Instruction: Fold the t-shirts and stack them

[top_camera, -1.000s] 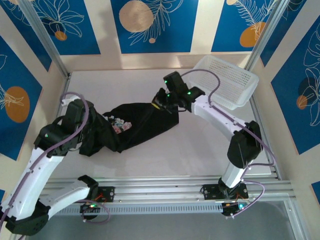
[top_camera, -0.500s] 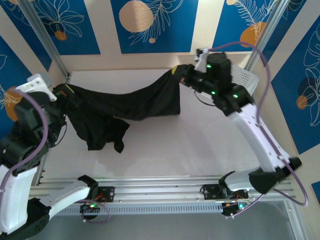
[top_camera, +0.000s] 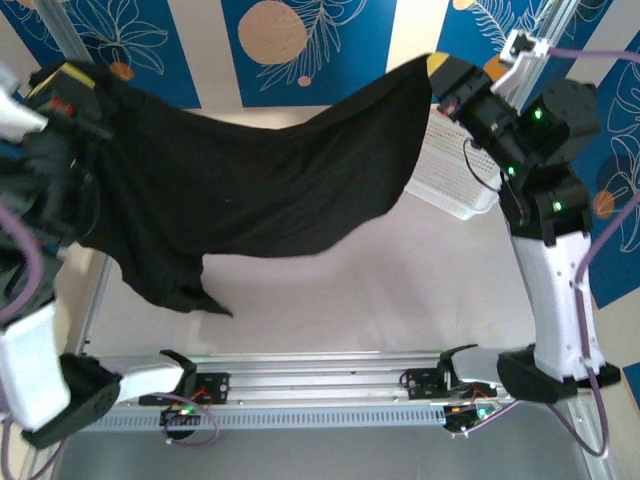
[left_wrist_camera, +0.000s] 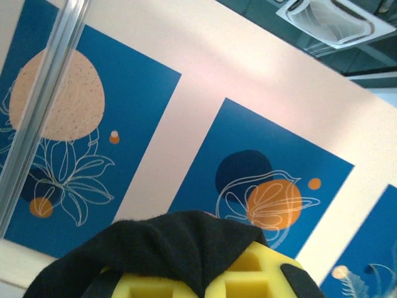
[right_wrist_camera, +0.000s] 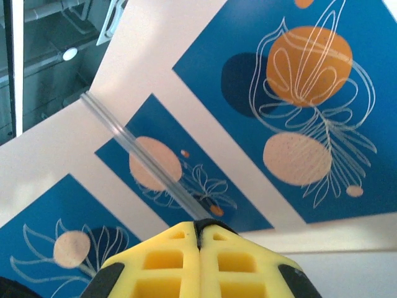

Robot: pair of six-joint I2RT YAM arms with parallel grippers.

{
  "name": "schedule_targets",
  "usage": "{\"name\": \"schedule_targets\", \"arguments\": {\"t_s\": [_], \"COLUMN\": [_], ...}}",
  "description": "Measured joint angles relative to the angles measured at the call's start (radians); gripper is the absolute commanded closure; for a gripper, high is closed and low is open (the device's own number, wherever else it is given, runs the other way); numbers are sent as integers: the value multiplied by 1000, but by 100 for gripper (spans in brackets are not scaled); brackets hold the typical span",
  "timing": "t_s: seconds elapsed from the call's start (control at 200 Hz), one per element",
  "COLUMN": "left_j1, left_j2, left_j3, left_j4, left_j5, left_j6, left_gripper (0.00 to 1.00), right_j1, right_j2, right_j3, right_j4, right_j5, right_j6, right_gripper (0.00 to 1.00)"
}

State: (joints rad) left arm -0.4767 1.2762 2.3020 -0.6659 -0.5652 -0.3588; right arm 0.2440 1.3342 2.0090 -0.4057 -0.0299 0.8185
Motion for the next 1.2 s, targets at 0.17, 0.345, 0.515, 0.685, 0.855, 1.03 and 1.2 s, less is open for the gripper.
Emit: {"name": "schedule_targets", "arguments": {"t_s": [0.17, 0.345, 0.515, 0.685, 0.855, 1.03, 1.2], "left_j1": [212, 392, 472, 471, 443, 444, 472], "left_j2": [262, 591, 947, 1035, 681, 309, 255], "left_j3": [56, 64, 330, 440, -66, -617, -920], "left_j4": [9, 6, -58, -214, -266, -289, -302], "left_j5": [133, 303, 472, 489, 409, 404, 445], "left_j6": [-69, -194, -258, -257, -284, -301, -276], "left_gripper": [100, 100, 37, 24, 27, 29, 33], "right_j1": [-55, -81, -98, -98, -45, 101, 258], "right_j2": [269, 647, 1066, 1135, 787, 404, 293], "right_j3": [160, 381, 774, 748, 190, -314, -652], "right_j4": [1, -60, -227, -387, -321, -229, -196], "right_j5": [-43, -81, -122, -132, -102, -83, -97], "right_j6": [32, 61, 90, 69, 45, 45, 45], "right_gripper": [100, 100, 46, 39, 40, 46, 50]}}
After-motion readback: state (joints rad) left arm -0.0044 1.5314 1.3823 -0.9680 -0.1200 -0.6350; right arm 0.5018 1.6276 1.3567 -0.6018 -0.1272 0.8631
